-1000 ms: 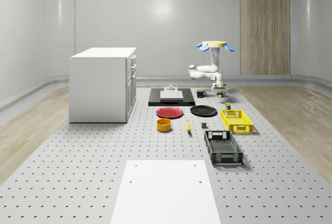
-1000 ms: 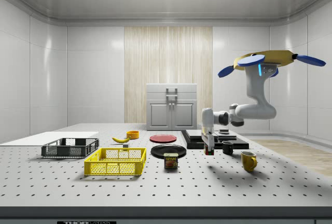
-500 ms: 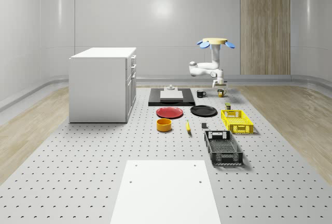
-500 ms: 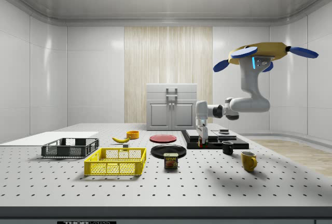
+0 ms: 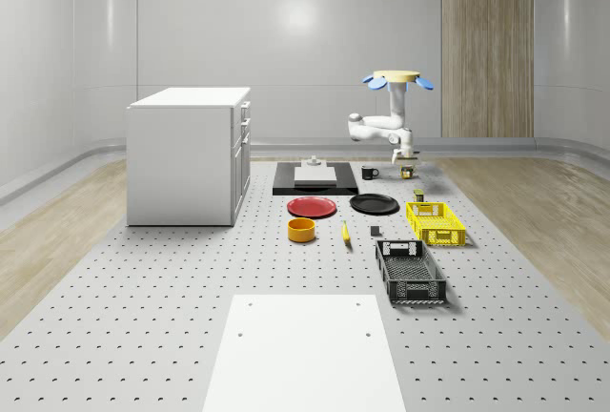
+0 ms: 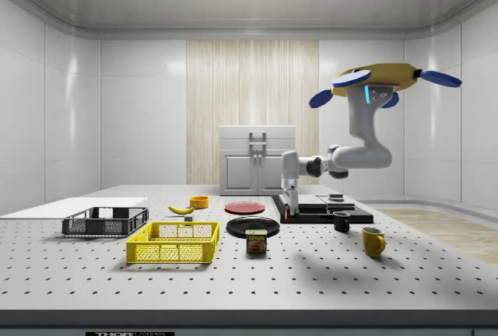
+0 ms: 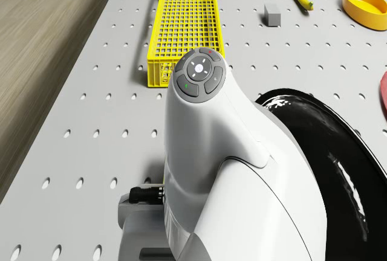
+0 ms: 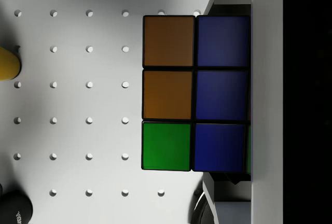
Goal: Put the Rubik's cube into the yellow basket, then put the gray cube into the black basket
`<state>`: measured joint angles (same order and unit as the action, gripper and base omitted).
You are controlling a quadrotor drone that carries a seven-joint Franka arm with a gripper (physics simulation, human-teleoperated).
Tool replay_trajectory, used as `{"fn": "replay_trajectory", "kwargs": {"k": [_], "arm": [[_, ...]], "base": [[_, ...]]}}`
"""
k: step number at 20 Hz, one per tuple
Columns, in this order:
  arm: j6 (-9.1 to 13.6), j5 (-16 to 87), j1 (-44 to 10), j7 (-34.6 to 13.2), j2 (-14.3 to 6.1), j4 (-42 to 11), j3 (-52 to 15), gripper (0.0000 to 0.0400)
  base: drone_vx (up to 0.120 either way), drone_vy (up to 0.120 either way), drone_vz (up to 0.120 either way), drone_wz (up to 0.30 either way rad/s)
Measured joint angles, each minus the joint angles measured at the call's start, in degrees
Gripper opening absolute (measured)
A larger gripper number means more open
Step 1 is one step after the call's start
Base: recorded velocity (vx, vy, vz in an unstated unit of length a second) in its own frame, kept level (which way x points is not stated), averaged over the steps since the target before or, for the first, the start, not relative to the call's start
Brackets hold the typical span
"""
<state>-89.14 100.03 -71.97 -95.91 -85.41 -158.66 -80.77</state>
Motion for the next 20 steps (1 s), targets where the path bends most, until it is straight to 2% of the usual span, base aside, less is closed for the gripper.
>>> {"fn": "replay_trajectory", "kwargs": {"k": [19,20], "arm": [[-2.2,-1.0,-0.4,-0.3,-2.4,0.1,-0.1,0.0323],[-2.3,-1.1,-0.4,-0.3,-2.5,0.1,-0.1,0.0323]], "base": [[0.12,0.0,0.0,0.0],[0.12,0.12,0.0,0.0]]}}
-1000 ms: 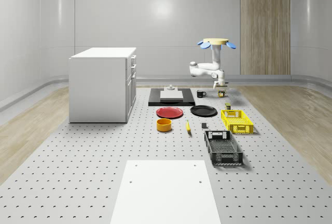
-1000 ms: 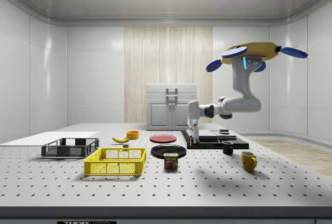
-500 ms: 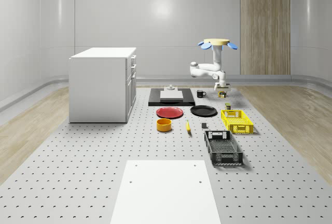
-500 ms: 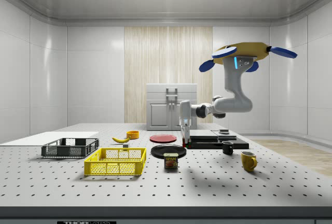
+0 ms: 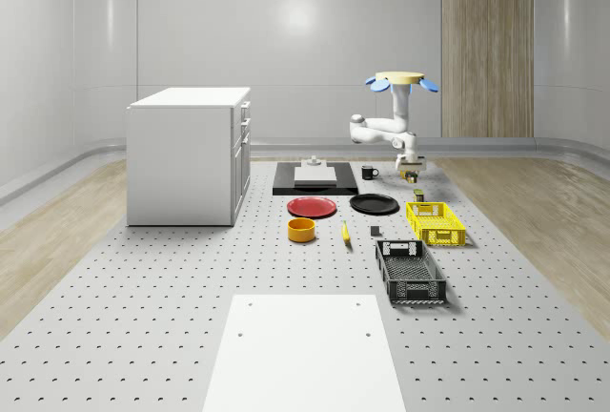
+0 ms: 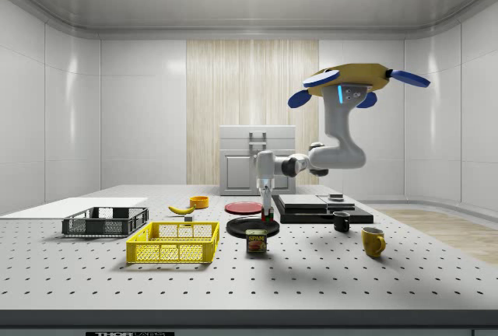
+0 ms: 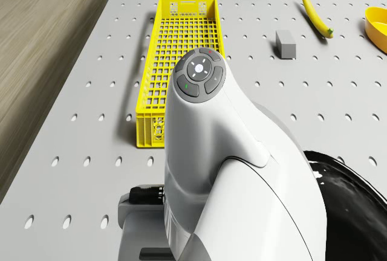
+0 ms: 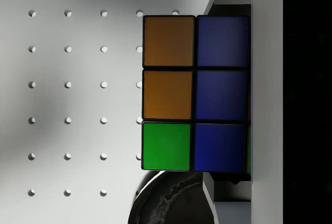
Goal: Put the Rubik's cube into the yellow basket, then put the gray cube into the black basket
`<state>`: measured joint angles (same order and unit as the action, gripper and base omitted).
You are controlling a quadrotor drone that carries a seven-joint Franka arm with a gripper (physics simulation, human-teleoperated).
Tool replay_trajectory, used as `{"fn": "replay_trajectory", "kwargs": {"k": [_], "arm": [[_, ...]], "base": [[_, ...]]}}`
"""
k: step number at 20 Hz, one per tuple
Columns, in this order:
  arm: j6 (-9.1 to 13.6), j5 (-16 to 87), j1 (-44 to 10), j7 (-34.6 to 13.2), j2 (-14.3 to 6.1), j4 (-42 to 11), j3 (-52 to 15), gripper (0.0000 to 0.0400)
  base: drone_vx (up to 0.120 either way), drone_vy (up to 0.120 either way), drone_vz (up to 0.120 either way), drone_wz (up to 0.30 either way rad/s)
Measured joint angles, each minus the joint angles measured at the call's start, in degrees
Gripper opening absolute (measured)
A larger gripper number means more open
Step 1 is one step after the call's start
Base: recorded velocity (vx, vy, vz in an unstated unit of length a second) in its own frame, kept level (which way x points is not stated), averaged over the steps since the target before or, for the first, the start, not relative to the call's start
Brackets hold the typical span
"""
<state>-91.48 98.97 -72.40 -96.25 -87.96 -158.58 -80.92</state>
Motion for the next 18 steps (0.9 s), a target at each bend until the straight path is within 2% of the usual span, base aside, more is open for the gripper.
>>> {"fn": "replay_trajectory", "kwargs": {"k": [4,9,11,18], "arm": [[-0.4,-0.2,-0.1,0.0,-0.4,0.0,0.0,0.0323],[-0.8,-0.4,-0.1,-0.1,-0.9,0.0,0.0,0.0323],[-1.0,-0.4,-0.2,-0.1,-1.0,0.0,-0.1,0.0323],[-1.5,-0.6,-0.3,-0.2,-1.6,0.0,-0.1,0.0323]], "base": [[0.12,0.12,0.0,0.0],[0.12,0.008,0.0,0.0],[0.12,0.12,0.0,0.0],[0.12,0.0,0.0,0.0]]}}
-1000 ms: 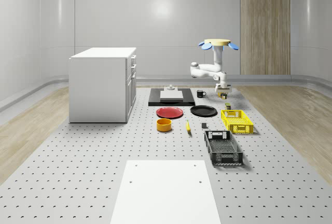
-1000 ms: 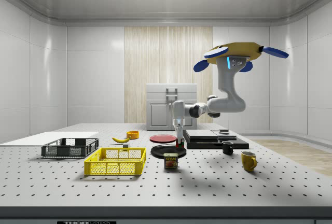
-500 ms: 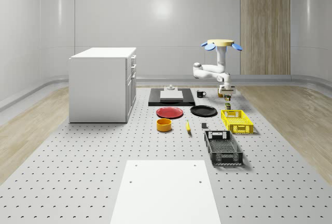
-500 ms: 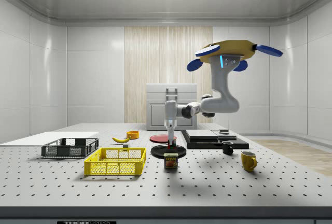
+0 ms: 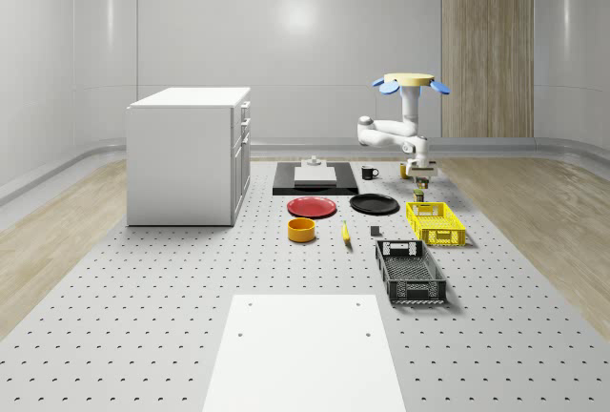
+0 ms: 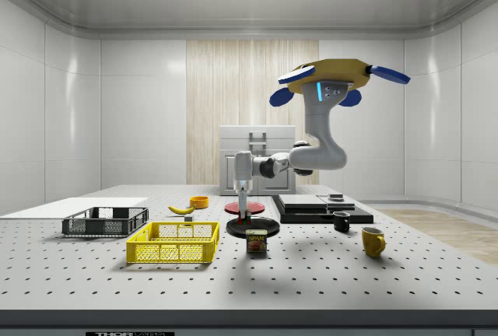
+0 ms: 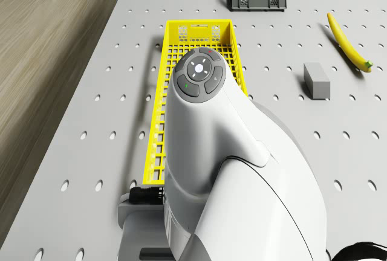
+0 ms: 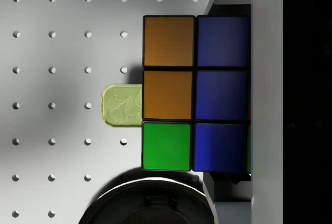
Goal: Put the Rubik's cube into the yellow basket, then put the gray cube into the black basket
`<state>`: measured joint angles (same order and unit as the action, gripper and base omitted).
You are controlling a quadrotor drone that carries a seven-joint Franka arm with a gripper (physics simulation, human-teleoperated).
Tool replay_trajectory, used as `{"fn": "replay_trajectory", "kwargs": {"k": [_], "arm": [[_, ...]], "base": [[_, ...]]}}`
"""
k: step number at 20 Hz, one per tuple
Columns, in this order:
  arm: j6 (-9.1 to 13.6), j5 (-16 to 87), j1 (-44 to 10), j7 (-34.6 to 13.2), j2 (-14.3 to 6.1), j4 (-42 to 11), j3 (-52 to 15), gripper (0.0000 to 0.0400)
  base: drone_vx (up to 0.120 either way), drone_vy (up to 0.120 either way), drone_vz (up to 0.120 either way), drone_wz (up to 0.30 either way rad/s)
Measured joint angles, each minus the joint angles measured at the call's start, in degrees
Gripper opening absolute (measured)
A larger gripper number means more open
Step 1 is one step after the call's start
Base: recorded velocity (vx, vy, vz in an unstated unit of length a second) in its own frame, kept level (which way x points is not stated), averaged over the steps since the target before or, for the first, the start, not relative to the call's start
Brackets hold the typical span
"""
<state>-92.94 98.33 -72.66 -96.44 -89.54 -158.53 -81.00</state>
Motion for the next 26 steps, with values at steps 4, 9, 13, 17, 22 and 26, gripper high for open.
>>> {"fn": "replay_trajectory", "kwargs": {"k": [4,9,13,17,22,26], "arm": [[-0.3,-0.1,0.0,0.0,-0.3,0.0,0.0,0.0323],[-0.5,-0.2,-0.1,-0.1,-0.6,0.0,0.0,0.0323],[-0.7,-0.3,-0.1,-0.1,-0.8,0.0,0.0,0.0323],[-0.9,-0.4,-0.2,-0.1,-1.0,0.0,0.0,0.0323],[-1.1,-0.5,-0.2,-0.1,-1.2,0.0,-0.1,0.0323],[-1.3,-0.6,-0.2,-0.2,-1.4,0.0,-0.1,0.0323]], "base": [[0.12,0.0,0.0,0.0],[0.12,0.0,0.0,0.0],[0.12,0.0,0.0,0.0],[0.12,0.0,0.0,0.0],[0.12,0.0,0.0,0.0],[0.12,-0.07,0.0,0.0]]}}
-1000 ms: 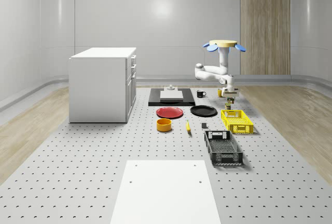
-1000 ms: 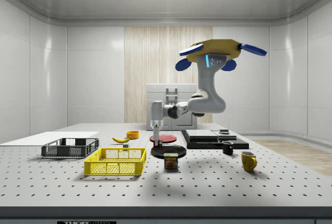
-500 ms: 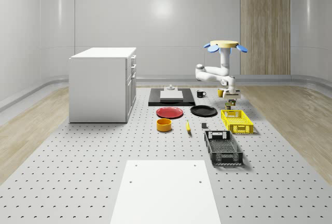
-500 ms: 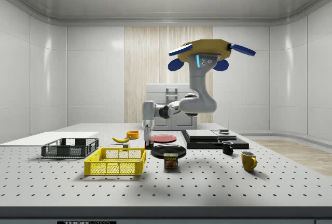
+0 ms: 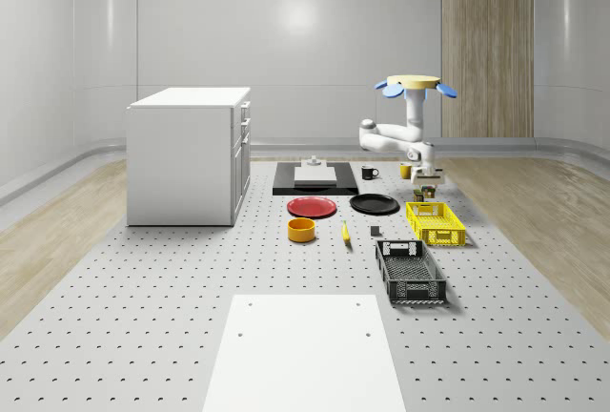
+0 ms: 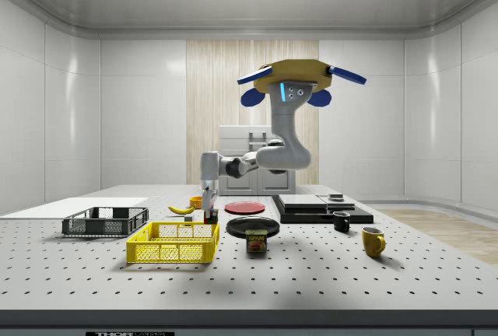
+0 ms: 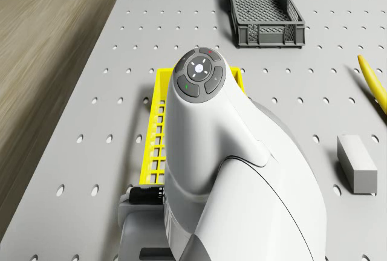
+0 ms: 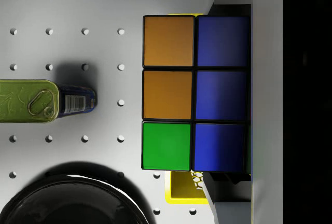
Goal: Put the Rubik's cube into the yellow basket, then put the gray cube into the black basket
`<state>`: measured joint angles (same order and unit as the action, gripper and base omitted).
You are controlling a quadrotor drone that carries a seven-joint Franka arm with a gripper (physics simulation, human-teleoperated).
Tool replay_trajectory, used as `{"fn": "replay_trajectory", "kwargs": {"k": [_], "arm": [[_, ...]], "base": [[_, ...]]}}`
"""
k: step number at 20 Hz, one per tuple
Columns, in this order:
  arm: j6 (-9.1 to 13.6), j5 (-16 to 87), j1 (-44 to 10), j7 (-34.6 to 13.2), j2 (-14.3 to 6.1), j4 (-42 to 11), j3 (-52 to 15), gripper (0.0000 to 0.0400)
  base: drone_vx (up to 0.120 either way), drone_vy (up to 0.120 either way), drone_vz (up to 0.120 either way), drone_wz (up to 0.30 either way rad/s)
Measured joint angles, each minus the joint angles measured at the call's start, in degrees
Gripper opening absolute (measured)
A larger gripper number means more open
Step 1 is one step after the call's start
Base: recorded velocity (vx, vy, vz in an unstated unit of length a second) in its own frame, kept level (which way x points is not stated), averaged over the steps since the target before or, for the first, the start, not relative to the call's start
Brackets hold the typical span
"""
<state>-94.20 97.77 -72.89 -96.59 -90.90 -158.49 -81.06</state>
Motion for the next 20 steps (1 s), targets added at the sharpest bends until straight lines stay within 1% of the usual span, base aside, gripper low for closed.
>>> {"fn": "replay_trajectory", "kwargs": {"k": [3,13,20], "arm": [[-0.1,0.0,0.0,0.0,-0.1,0.0,0.0,0.0323],[-0.4,-0.1,-0.1,0.0,-0.4,0.0,0.1,0.0323],[-2.1,3.5,-0.7,-0.2,-0.5,0.8,4.1,0.0322]], "base": [[0.12,-0.107,0.0,0.0],[0.116,0.0,0.0,0.0],[0.0,0.0,0.0,0.0]]}}
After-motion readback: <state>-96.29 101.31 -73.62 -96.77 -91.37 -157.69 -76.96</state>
